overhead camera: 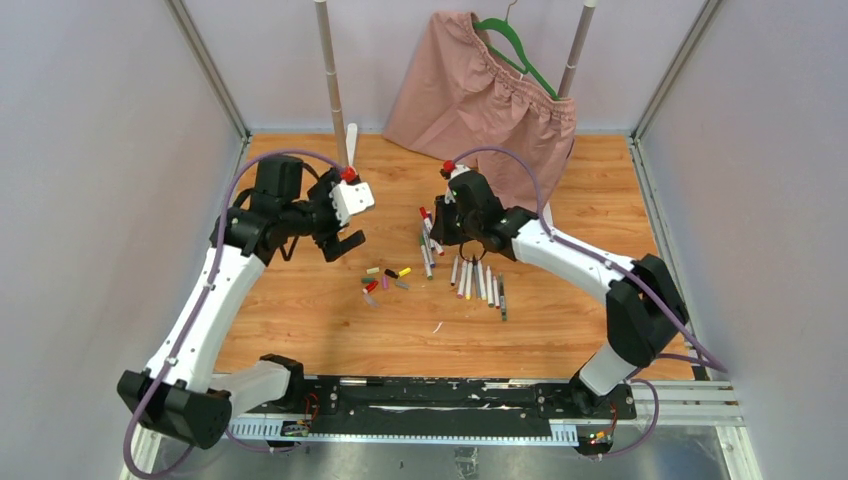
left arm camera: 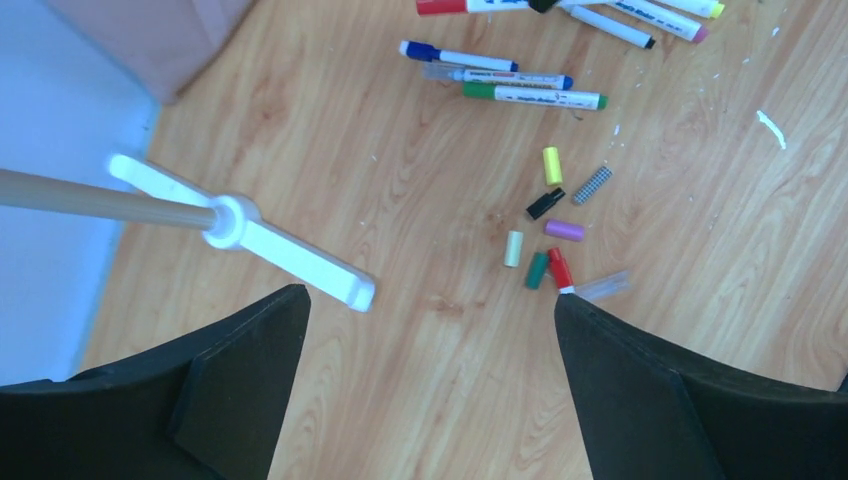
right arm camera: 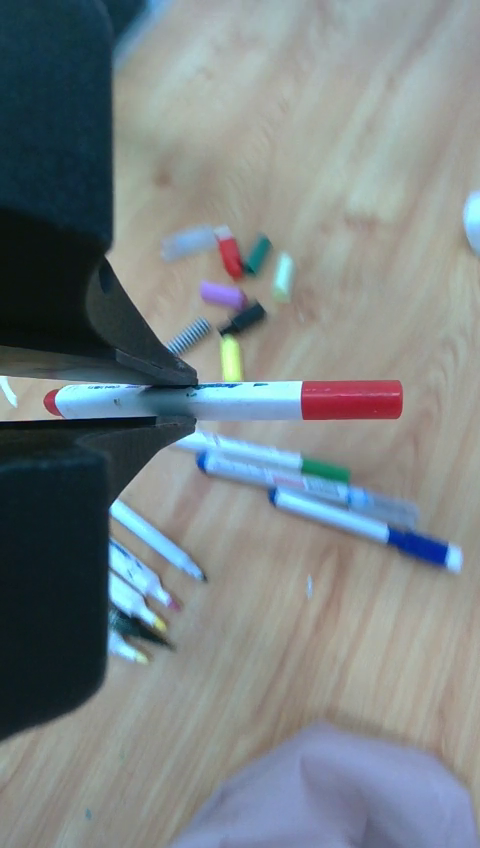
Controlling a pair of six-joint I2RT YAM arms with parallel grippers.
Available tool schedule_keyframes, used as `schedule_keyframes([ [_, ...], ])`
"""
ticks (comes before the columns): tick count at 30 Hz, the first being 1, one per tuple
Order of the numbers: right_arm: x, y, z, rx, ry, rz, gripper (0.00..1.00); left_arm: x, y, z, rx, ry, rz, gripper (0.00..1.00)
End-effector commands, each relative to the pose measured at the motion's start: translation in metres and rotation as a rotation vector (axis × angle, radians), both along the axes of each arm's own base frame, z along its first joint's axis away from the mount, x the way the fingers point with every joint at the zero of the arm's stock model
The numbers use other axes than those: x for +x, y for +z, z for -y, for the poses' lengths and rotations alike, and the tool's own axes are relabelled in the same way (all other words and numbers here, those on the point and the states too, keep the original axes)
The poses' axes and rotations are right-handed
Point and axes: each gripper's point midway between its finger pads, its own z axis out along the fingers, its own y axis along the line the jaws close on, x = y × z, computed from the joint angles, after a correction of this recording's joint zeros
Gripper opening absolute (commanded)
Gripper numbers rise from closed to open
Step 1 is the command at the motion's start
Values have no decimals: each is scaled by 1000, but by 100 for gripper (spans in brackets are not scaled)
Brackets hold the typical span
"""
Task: Open the pen caps
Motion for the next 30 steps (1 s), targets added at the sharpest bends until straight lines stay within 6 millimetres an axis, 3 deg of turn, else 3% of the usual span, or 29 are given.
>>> schedule_keyframes([
  [1, -55, 21, -23, 167, 264, -111, 0, -19, 8, 1, 79, -214, 186, 100],
  [6, -111, 54, -41, 338, 525, -229, 0, -50, 7, 13, 210, -516, 470, 100],
  [9, -130, 71, -48, 413, 633, -284, 0, -61, 4, 28, 282, -646, 557, 100],
  [11, -136, 78, -51, 445, 667, -308, 0, -64, 2, 37, 317, -707, 589, 100],
  [14, -142, 87, -56, 485, 711, -334, 0, -64, -3, 46, 365, -768, 610, 91],
  [18, -146, 93, -60, 520, 747, -362, 0, -57, -17, 45, 452, -805, 606, 79],
  [26, -147, 100, -68, 573, 780, -386, 0, -55, -37, 48, 529, -863, 585, 65],
  [28, -146, 100, -69, 578, 782, -387, 0, -52, -40, 48, 552, -863, 573, 57],
  [30, -146, 98, -70, 577, 781, -396, 0, -46, -39, 48, 556, -832, 545, 43],
])
